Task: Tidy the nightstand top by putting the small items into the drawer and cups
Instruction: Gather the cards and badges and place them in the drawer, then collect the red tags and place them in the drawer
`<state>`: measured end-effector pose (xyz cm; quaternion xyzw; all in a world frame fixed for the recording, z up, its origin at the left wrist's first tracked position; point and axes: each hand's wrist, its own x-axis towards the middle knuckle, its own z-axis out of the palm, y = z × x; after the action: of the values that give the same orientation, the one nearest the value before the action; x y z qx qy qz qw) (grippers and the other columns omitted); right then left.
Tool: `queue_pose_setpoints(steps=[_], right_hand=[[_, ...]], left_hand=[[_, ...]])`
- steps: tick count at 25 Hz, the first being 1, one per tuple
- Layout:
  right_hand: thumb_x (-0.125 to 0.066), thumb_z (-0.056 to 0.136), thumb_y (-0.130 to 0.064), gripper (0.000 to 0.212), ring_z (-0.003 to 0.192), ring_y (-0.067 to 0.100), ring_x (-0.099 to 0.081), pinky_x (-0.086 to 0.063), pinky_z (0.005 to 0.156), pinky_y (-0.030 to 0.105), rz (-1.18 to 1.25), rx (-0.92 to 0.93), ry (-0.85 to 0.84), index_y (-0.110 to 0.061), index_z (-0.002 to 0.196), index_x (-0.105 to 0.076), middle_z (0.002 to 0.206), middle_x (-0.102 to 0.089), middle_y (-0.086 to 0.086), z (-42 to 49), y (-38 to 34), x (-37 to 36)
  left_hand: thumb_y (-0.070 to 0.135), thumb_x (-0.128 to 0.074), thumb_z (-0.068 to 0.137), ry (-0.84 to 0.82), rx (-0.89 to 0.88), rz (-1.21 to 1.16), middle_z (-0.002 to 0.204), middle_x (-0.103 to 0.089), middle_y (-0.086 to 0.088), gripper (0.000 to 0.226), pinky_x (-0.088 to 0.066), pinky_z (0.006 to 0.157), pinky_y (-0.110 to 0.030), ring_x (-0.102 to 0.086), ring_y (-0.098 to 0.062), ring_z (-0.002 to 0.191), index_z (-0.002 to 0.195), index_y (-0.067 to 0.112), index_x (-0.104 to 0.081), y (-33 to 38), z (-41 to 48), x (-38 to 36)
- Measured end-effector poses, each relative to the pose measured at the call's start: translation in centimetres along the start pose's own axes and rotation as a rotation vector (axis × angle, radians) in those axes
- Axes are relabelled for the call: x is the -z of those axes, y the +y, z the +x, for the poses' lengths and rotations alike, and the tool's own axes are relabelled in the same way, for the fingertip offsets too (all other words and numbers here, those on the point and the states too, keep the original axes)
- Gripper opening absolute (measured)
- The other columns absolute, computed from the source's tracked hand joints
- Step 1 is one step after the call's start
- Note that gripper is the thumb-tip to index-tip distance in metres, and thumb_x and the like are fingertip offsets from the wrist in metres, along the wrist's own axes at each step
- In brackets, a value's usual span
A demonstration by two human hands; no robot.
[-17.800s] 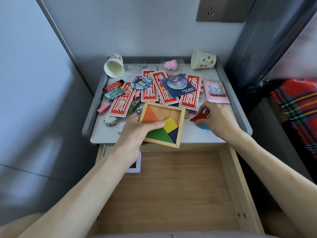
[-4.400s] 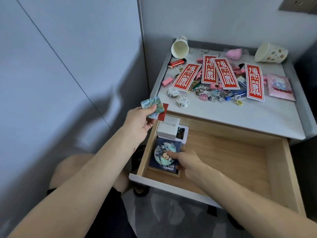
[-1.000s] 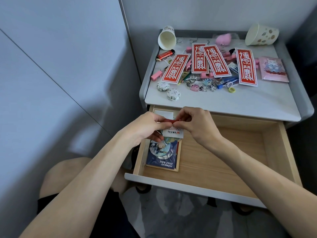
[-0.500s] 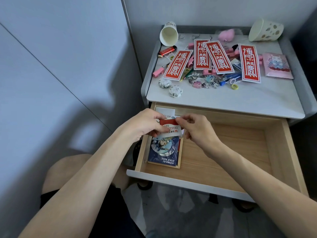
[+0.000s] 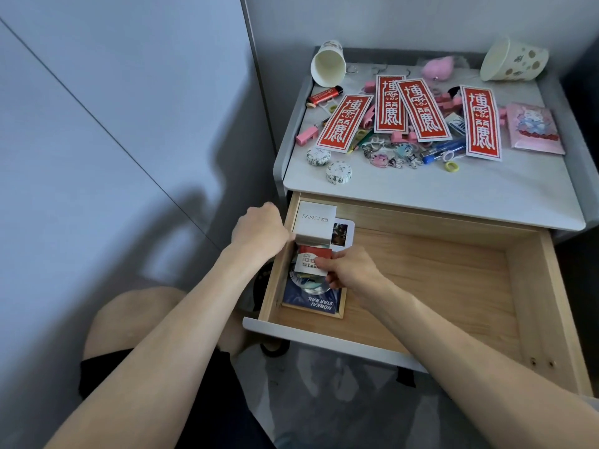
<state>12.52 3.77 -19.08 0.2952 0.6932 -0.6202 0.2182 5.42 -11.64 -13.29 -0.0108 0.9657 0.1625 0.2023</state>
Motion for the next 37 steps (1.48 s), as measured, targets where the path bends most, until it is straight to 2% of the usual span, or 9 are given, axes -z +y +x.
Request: queue_pose_setpoints(steps=[6, 9, 15, 19, 22, 25, 29, 32, 37], right_hand=[[-0.079, 0.081, -0.024, 0.027, 0.059, 0.024, -0.070, -0.060, 0.062, 0.039, -0.253, 0.165, 0.213, -0.001, 0.080, -0.066, 0.068, -0.071, 0.014, 1.1, 0.7, -2.0], [-0.080, 0.077, -0.035, 0.035, 0.059, 0.023, -0.069, -0.060, 0.057, 0.039, -0.405, 0.226, 0.299, -0.004, 0.077, -0.064, 0.067, -0.069, 0.009, 1.6, 0.9, -2.6], [-0.079, 0.078, -0.035, 0.032, 0.057, 0.023, -0.070, -0.061, 0.058, 0.039, -0.377, 0.165, 0.242, -0.005, 0.080, -0.069, 0.067, -0.071, 0.011, 2.1, 0.8, -2.2], [-0.075, 0.085, -0.018, 0.017, 0.053, 0.022, -0.070, -0.061, 0.056, 0.038, -0.242, 0.148, 0.190, -0.003, 0.080, -0.066, 0.065, -0.072, 0.014, 0.6, 0.4, -1.7], [-0.071, 0.087, -0.014, 0.013, 0.052, 0.021, -0.070, -0.056, 0.048, 0.028, -0.231, 0.183, 0.162, -0.007, 0.079, -0.064, 0.062, -0.072, 0.012, -1.0, -0.3, -0.7], [-0.069, 0.088, -0.015, 0.011, 0.051, 0.017, -0.069, -0.060, 0.054, 0.029, -0.278, 0.256, 0.185, -0.007, 0.081, -0.066, 0.062, -0.071, 0.011, -2.7, -1.8, 1.6], [-0.067, 0.089, -0.019, 0.014, 0.053, 0.013, -0.068, -0.060, 0.059, 0.032, -0.351, 0.377, 0.245, -0.012, 0.078, -0.068, 0.067, -0.071, 0.005, -4.6, -4.9, 6.8], [-0.067, 0.088, -0.029, 0.015, 0.064, 0.016, -0.066, -0.056, 0.062, 0.035, -0.434, 0.472, 0.428, -0.018, 0.077, -0.067, 0.071, -0.069, -0.002, -3.5, -8.1, 11.7], [-0.067, 0.088, -0.039, 0.027, 0.082, 0.021, -0.061, -0.048, 0.070, 0.030, -0.690, 0.528, 0.659, -0.013, 0.094, -0.065, 0.095, -0.067, 0.005, 3.7, -13.9, 17.7]], left_hand=[[0.014, -0.072, 0.087, -0.103, -0.009, 0.011, 0.065, -0.070, -0.011, 0.018, -0.063, 0.074, -0.040, -0.072, -0.024, 0.058, 0.083, 0.006, -0.056, 0.5, -0.1, -0.4], [0.009, -0.070, 0.086, -0.088, -0.019, 0.028, 0.061, -0.071, -0.011, 0.014, -0.063, 0.071, -0.039, -0.072, -0.023, 0.055, 0.081, 0.006, -0.058, 0.2, 0.2, -0.6], [0.007, -0.070, 0.087, -0.098, -0.037, 0.028, 0.063, -0.072, -0.012, 0.010, -0.063, 0.071, -0.040, -0.073, -0.024, 0.057, 0.083, 0.004, -0.061, 0.2, 0.2, -0.6], [0.011, -0.072, 0.086, -0.106, -0.031, 0.038, 0.063, -0.071, -0.011, 0.014, -0.063, 0.069, -0.039, -0.073, -0.023, 0.055, 0.081, 0.004, -0.061, 0.4, 0.1, -0.4], [0.025, -0.076, 0.085, -0.092, -0.020, 0.086, 0.072, -0.070, -0.010, 0.025, -0.062, 0.074, -0.040, -0.073, -0.027, 0.066, 0.084, 0.006, -0.061, 0.6, -0.3, 0.2], [0.039, -0.067, 0.090, 0.089, -0.074, 0.139, 0.085, -0.069, -0.006, 0.028, -0.056, 0.069, -0.038, -0.067, -0.029, 0.076, 0.089, 0.011, -0.064, 1.2, -0.8, 0.9], [0.035, -0.062, 0.095, 0.310, -0.244, -0.141, 0.094, -0.066, 0.006, 0.019, -0.052, 0.070, -0.031, -0.063, -0.016, 0.082, 0.101, 0.018, -0.068, 4.3, -1.6, 2.9], [0.032, -0.063, 0.096, 0.326, -0.372, -0.240, 0.104, -0.063, 0.005, 0.025, -0.052, 0.067, -0.025, -0.064, -0.013, 0.085, 0.111, 0.014, -0.060, 8.6, 1.3, 4.4], [0.027, -0.061, 0.097, 0.258, -0.347, 0.004, 0.121, -0.063, -0.011, 0.035, -0.050, 0.082, -0.037, -0.062, -0.030, 0.104, 0.125, 0.010, -0.049, 14.3, 9.9, 4.3]])
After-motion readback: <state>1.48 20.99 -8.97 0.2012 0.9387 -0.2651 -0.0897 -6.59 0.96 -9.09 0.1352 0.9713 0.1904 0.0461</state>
